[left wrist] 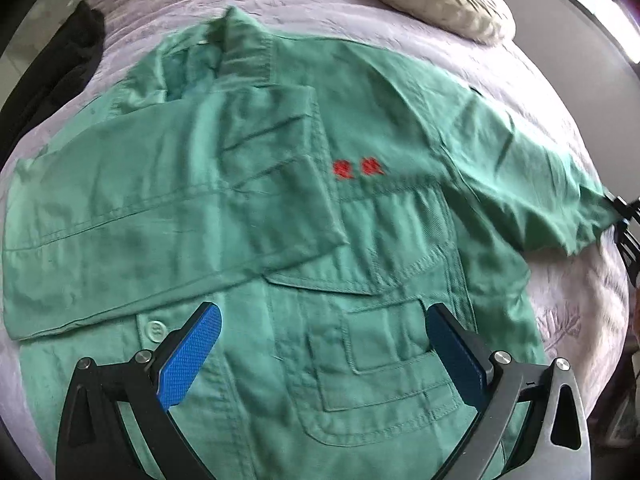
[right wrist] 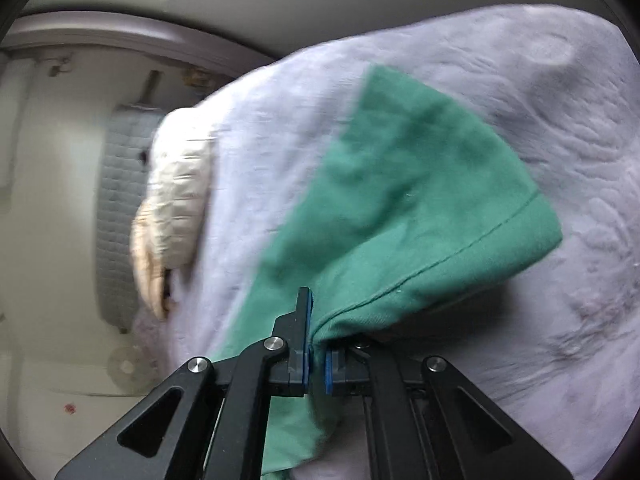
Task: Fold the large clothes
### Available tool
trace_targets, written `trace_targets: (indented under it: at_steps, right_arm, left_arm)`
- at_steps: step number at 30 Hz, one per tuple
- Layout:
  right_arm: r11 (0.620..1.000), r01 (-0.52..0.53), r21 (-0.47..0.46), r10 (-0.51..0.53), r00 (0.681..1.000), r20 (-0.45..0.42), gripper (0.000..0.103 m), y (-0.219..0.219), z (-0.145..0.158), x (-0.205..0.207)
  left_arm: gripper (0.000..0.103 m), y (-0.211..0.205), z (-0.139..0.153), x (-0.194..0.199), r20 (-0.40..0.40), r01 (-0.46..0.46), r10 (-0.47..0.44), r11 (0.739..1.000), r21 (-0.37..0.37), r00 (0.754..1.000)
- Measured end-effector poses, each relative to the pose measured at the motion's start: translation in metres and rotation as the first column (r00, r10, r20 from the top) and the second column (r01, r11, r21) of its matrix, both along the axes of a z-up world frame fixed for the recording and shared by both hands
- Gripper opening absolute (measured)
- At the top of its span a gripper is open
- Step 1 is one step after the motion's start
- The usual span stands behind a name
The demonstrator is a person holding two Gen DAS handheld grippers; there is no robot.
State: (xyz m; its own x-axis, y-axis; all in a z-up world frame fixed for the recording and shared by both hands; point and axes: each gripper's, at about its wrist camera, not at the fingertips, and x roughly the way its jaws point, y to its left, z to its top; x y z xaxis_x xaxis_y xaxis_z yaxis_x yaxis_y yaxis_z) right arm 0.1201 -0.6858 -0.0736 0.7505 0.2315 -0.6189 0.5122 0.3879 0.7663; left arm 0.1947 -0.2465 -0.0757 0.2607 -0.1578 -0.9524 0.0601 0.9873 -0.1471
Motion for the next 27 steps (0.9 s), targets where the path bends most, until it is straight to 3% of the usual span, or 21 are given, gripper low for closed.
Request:
trace_targets:
  at_steps: [4, 7, 10, 14, 17, 20, 22, 23, 25, 27]
  right_arm:
    - [0.992, -0.114, -0.059, 0.12, 0.988, 0.099, 0.005, 0.035, 0.042, 0.021]
    - [0.964, -0.236, -0.12, 0.254, 0.954, 0.162, 0.005, 0.085, 0.076, 0.049]
    - [0.907, -0.376, -0.19, 0.41, 0.892, 0.192, 0.005, 0.151, 0.1, 0.074]
    - [0.773, -0.561, -0.296, 0.62, 0.767, 0.167, 0.005, 0.258, 0.114, 0.103]
    - [0.625, -0.701, -0.343, 0.763, 0.641, 0.081, 0.005, 0.357, 0.093, 0.11]
    - [0.517, -0.803, -0.298, 0.839, 0.543, -0.008, 0.005, 0.433, 0.049, 0.111]
    - [0.465, -0.842, -0.272, 0.861, 0.502, -0.081, 0.005, 0.466, 0.018, 0.109]
    - [0.443, -0.858, -0.26, 0.863, 0.487, -0.137, 0.005, 0.481, -0.001, 0.107]
    - [0.438, -0.868, -0.233, 0.844, 0.487, -0.226, 0.01, 0.491, -0.028, 0.105]
    - [0.479, -0.861, -0.168, 0.815, 0.508, -0.28, 0.01, 0.488, -0.048, 0.103]
  left_arm:
    - [0.103, 0.026, 0.007, 0.006, 0.044, -0.035, 0.034, 0.999, 0.007, 0.998]
    - [0.103, 0.055, 0.01, 0.008, 0.073, -0.063, 0.063, 0.998, 0.008, 0.995]
    - [0.103, 0.096, 0.005, 0.007, 0.096, -0.101, 0.1, 0.995, 0.015, 0.99]
    - [0.103, 0.162, 0.01, -0.013, 0.124, -0.157, 0.154, 0.987, 0.02, 0.98]
    - [0.103, 0.214, 0.0, -0.019, 0.132, -0.209, 0.203, 0.977, 0.035, 0.97]
    - [0.103, 0.245, -0.005, -0.026, 0.132, -0.26, 0.253, 0.964, 0.046, 0.959]
    - [0.103, 0.264, -0.011, -0.032, 0.123, -0.292, 0.284, 0.955, 0.052, 0.951]
    - [0.103, 0.271, -0.016, -0.033, 0.116, -0.305, 0.298, 0.951, 0.053, 0.948]
    - [0.103, 0.284, -0.023, -0.036, 0.097, -0.32, 0.314, 0.946, 0.053, 0.944]
    - [0.103, 0.294, -0.027, -0.041, 0.097, -0.321, 0.316, 0.946, 0.05, 0.944]
